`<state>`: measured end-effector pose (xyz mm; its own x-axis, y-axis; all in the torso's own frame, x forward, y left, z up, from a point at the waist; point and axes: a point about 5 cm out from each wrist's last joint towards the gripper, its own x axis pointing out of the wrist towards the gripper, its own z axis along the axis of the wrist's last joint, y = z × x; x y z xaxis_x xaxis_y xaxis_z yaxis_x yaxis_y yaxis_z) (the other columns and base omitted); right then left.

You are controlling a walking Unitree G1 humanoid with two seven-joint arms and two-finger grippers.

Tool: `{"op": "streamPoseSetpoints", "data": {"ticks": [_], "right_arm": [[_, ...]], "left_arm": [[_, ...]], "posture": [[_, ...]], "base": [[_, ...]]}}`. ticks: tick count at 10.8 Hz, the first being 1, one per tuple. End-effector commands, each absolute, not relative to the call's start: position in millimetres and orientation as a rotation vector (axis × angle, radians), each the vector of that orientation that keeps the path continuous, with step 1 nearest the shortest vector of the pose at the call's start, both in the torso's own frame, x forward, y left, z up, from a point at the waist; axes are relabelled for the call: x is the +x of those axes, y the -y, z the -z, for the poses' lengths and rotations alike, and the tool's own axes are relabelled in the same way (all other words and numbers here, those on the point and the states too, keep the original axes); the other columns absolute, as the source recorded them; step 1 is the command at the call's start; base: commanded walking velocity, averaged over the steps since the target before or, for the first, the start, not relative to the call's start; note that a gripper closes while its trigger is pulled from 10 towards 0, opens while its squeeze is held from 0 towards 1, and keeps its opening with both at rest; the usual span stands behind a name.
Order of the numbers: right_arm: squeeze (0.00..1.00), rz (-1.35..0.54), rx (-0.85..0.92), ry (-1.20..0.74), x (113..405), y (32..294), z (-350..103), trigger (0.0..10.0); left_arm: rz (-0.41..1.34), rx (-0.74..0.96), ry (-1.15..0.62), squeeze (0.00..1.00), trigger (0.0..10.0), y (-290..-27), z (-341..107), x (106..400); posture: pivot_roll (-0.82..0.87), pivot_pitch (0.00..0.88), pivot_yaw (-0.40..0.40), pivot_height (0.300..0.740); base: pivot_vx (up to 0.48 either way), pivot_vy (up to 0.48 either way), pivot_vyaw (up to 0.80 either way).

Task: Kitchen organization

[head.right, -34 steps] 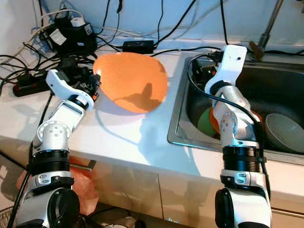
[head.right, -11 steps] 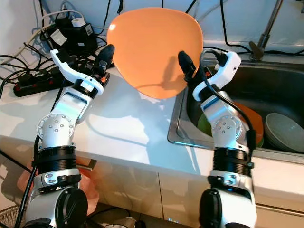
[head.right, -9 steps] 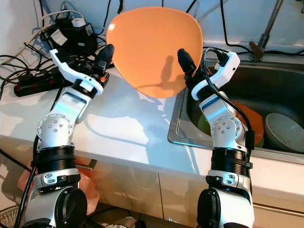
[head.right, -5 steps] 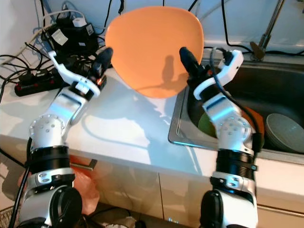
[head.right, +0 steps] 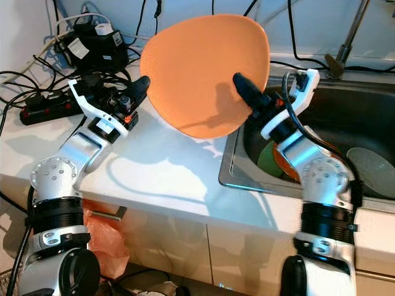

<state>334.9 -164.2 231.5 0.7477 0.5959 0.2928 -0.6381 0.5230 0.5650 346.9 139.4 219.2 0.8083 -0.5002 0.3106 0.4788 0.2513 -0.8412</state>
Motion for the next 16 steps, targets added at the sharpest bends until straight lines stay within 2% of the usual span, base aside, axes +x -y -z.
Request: {"op": "streamPoseSetpoints", "data": {"ticks": [1, 5, 7, 9, 10, 12, 16], "right_arm": [[0.0, -0.902, 0.652, 0.022, 328, 145, -237, 0.0], [0.0, -0.932, 0.583, -0.034, 326, 154, -232, 0.0], [0.0, -0.947, 0.587, -0.048, 325, 151, -230, 0.0], [0.0, -0.943, 0.597, -0.058, 325, 150, -228, 0.0], [0.0, -0.945, 0.618, -0.064, 324, 146, -226, 0.0], [0.0, -0.898, 0.659, -0.067, 326, 137, -223, 0.0], [0.0, -0.648, 0.759, -0.01, 344, 142, -221, 0.0]], "left_arm": [[0.827, -1.109, -0.096, 0.0, 0.0, -113, -225, 341], [0.829, -1.08, -0.119, 0.0, 0.0, -113, -221, 339], [0.805, -1.003, -0.137, 0.0, 10.0, -112, -217, 340], [0.77, -0.969, -0.132, 0.84, 10.0, -111, -214, 342], [0.783, -0.958, -0.142, 1.0, 10.0, -107, -213, 339], [0.782, -0.926, -0.147, 1.0, 10.0, -105, -210, 338], [0.718, -0.883, -0.12, 1.0, 10.0, -111, -209, 341]], "posture": [[0.12, 0.015, 0.115, 0.74], [0.12, 0.021, 0.112, 0.74], [0.12, 0.023, 0.113, 0.74], [0.12, 0.025, 0.114, 0.74], [0.12, 0.024, 0.114, 0.74], [0.12, 0.023, 0.115, 0.74], [0.13, 0.021, 0.117, 0.74]], "base": [[0.0, 0.0, 0.0], [0.0, 0.0, 0.0], [0.0, 0.0, 0.0], [0.0, 0.0, 0.0], [0.0, 0.0, 0.0], [0.0, 0.0, 0.0], [0.0, 0.0, 0.0]]}}
